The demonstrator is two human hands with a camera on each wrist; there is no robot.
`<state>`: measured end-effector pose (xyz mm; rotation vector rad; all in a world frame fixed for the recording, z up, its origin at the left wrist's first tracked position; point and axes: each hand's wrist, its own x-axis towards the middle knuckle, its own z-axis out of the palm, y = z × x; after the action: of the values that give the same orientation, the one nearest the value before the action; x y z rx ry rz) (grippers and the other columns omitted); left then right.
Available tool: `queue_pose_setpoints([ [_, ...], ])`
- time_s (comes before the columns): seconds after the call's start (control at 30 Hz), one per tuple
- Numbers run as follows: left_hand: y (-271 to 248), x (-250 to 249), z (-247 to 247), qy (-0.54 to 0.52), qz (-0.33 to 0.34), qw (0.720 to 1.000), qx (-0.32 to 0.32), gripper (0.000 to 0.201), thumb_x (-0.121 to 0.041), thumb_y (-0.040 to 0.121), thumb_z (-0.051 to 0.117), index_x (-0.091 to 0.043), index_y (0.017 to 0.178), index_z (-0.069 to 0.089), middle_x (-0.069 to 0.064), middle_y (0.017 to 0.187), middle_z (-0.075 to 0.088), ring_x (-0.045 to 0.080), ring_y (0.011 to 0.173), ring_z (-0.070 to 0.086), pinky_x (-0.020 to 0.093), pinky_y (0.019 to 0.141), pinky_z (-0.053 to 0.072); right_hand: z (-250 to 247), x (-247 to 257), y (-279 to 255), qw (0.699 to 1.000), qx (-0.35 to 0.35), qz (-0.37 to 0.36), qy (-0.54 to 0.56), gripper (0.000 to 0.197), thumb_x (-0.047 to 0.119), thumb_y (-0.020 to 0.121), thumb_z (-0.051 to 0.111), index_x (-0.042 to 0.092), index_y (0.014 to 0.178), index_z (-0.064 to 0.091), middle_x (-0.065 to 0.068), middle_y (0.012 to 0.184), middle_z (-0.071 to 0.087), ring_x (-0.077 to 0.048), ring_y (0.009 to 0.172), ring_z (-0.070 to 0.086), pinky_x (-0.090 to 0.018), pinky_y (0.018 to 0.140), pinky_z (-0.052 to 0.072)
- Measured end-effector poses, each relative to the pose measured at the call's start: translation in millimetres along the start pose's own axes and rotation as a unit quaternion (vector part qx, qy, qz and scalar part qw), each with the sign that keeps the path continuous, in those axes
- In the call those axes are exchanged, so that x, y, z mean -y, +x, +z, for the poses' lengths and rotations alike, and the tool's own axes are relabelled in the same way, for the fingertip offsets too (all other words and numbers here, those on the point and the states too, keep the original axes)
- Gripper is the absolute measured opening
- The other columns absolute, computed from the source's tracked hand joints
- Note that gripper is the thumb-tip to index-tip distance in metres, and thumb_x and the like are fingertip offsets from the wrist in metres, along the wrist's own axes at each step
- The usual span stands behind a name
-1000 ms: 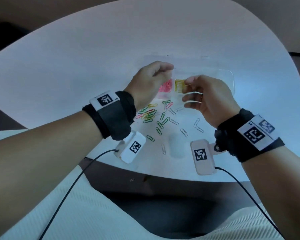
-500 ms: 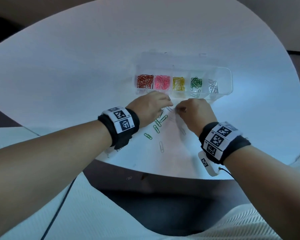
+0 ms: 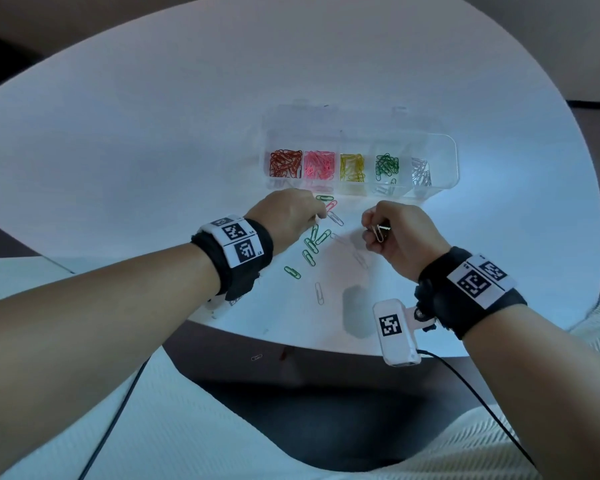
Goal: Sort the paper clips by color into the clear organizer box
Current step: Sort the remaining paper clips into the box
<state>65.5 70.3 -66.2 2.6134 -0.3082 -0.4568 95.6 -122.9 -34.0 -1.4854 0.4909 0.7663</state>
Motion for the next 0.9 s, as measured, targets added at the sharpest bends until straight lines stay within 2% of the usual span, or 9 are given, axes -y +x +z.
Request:
queue_pose_setpoints([
  [0.1,-1,-5,-5,-0.054,0.003,0.997,-0.059,0.024,-0.006,0.095,0.051,-0.012,0.111,0.068,0.005,0.101,0.063,0.023,0.097,0.053,0.030,0.078,0.040,1,3,0,0.999,0.010,-0.023,-0.024,0.028,-0.005,0.081,0.038,0.005,0.060,0.053,-0.008,0.065,0.051,-0.020,0.050,0.041,-0.026,0.048,0.030],
  [0.17,0,-9,-7,-0.074,0.020,0.993,-0.087,0.037,0.010,0.087,0.048,-0.012,0.110,0.068,0.004,0.094,0.054,0.020,0.087,0.047,0.029,0.071,0.036,3,1,0,0.979,-0.004,-0.078,-0.190,0.024,0.003,0.083,0.048,0.008,0.064,0.062,-0.001,0.057,0.052,-0.014,0.048,0.042,-0.023,0.049,0.031],
  [0.27,0,-15,-7,-0.045,0.045,0.996,-0.070,0.056,0.021,0.075,0.042,-0.013,0.114,0.065,0.002,0.093,0.043,0.018,0.087,0.040,0.026,0.072,0.029,9,-12,2,0.877,-0.017,-0.155,-0.453,0.005,0.024,0.083,0.065,0.025,0.082,0.070,0.011,0.059,0.051,-0.007,0.057,0.048,-0.022,0.059,0.035],
  [0.33,-3,-21,-7,-0.071,0.031,0.997,-0.021,0.059,0.022,0.077,0.040,-0.015,0.119,0.061,0.001,0.097,0.042,0.020,0.089,0.047,0.031,0.073,0.039,12,-23,2,0.832,-0.024,-0.168,-0.529,0.012,0.031,0.084,0.066,0.029,0.094,0.072,0.007,0.071,0.057,-0.015,0.072,0.057,-0.025,0.066,0.038],
  [0.47,-6,-26,-8,-0.142,-0.002,0.989,0.038,0.060,0.020,0.080,0.036,-0.016,0.123,0.057,-0.002,0.092,0.037,0.018,0.082,0.058,0.033,0.077,0.049,13,-31,6,0.802,-0.044,-0.204,-0.560,0.016,0.029,0.088,0.062,0.026,0.099,0.073,-0.004,0.083,0.066,-0.025,0.082,0.063,-0.026,0.065,0.039],
  [0.63,-10,-29,-18,-0.163,-0.027,0.986,0.036,0.054,0.015,0.084,0.034,-0.022,0.117,0.055,-0.006,0.091,0.039,0.009,0.078,0.052,0.023,0.073,0.043,10,-33,6,0.740,-0.047,-0.274,-0.612,0.018,0.027,0.092,0.060,0.016,0.098,0.073,-0.007,0.098,0.058,-0.030,0.093,0.056,-0.032,0.066,0.041],
  [0.7,-16,-35,-24,-0.141,-0.035,0.987,0.074,0.048,0.015,0.077,0.033,-0.023,0.100,0.051,-0.011,0.085,0.038,0.009,0.077,0.044,0.027,0.070,0.038,11,-33,5,0.705,-0.048,-0.291,-0.645,0.021,0.024,0.093,0.057,0.009,0.099,0.071,-0.011,0.103,0.056,-0.033,0.098,0.053,-0.038,0.068,0.047],
  [0.8,-28,-47,-23,-0.083,-0.019,0.981,0.174,0.026,0.004,0.078,0.038,-0.020,0.082,0.049,-0.004,0.083,0.051,0.021,0.082,0.049,0.037,0.073,0.043,14,-29,3,0.664,-0.037,-0.262,-0.700,0.026,0.022,0.097,0.048,0.005,0.106,0.065,-0.014,0.111,0.052,-0.035,0.104,0.052,-0.041,0.073,0.047],
  [0.9,-37,-56,-12,0.035,0.031,0.971,0.233,0.016,-0.017,0.082,0.047,-0.028,0.086,0.057,-0.008,0.089,0.060,0.018,0.079,0.054,0.033,0.064,0.042,23,-23,-1,0.652,-0.036,-0.220,-0.725,0.024,0.020,0.098,0.043,0.005,0.109,0.058,-0.013,0.114,0.050,-0.033,0.102,0.056,-0.037,0.073,0.043],
])
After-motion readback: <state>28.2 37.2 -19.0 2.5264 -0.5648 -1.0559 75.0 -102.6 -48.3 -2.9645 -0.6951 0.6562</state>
